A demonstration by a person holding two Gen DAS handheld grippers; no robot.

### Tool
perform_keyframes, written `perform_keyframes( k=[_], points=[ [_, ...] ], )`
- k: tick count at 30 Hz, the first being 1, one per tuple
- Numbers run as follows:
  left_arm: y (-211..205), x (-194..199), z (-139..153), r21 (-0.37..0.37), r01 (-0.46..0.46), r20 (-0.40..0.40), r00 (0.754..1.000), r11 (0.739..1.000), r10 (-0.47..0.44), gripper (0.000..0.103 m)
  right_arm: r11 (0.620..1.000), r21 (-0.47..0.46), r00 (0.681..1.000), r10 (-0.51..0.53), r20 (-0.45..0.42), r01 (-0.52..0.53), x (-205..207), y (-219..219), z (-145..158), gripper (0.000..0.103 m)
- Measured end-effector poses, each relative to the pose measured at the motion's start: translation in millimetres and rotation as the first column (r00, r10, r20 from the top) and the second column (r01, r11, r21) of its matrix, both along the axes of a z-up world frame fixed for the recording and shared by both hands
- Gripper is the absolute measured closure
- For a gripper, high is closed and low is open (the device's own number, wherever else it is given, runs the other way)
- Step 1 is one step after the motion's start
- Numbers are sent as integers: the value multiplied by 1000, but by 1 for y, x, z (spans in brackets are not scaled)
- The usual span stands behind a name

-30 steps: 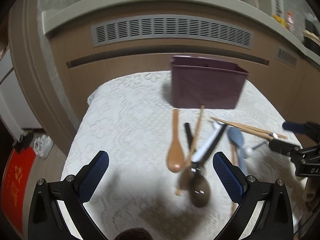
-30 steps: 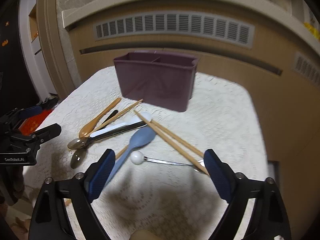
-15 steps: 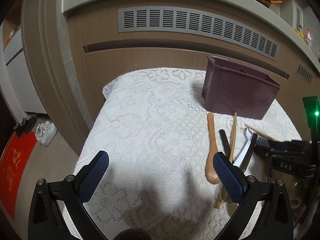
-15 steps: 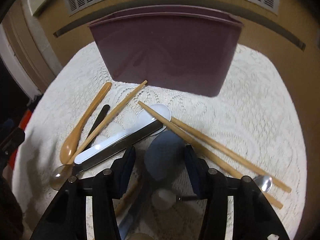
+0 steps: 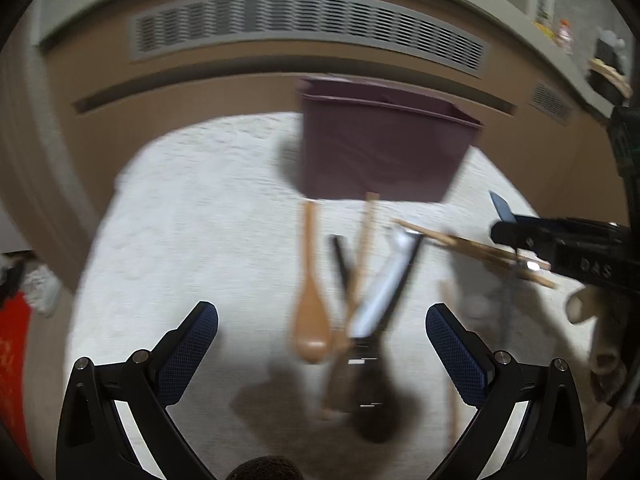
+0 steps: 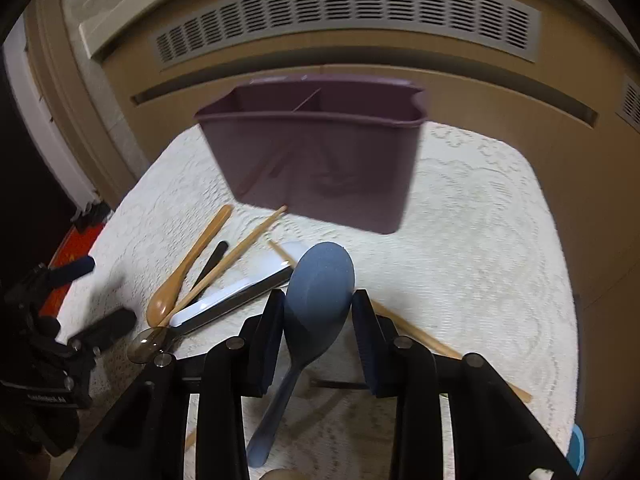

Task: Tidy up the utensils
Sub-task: 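Grasp the blue plastic spoon with the right tool while the left tool approaches the white spoon, then grasp the white plastic spoon with the left tool while the right tool holds the blue spoon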

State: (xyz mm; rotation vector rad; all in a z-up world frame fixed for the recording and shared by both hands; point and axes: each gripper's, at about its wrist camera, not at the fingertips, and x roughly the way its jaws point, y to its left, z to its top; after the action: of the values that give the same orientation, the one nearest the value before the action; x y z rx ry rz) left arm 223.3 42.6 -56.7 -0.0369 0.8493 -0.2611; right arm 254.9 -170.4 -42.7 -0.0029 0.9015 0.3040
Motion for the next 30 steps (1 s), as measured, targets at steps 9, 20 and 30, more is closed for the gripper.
perform_keyframes(
  k=[9,20,30],
  points=[
    [-61,35,13,48,228,-41,973,972,-226,33,998,51,999,-38,24,37,-17,-38,-2,72],
    [-102,104,-8,147,371,-209,918,917,-337,50,995,98,999,-28,34,25,-18,-43,-7,74],
    [-95,117,-20,162,351,-280,913,922,-298,50,992,118,999,-33,-6,34,-13,-46,-23,74]
  ],
)
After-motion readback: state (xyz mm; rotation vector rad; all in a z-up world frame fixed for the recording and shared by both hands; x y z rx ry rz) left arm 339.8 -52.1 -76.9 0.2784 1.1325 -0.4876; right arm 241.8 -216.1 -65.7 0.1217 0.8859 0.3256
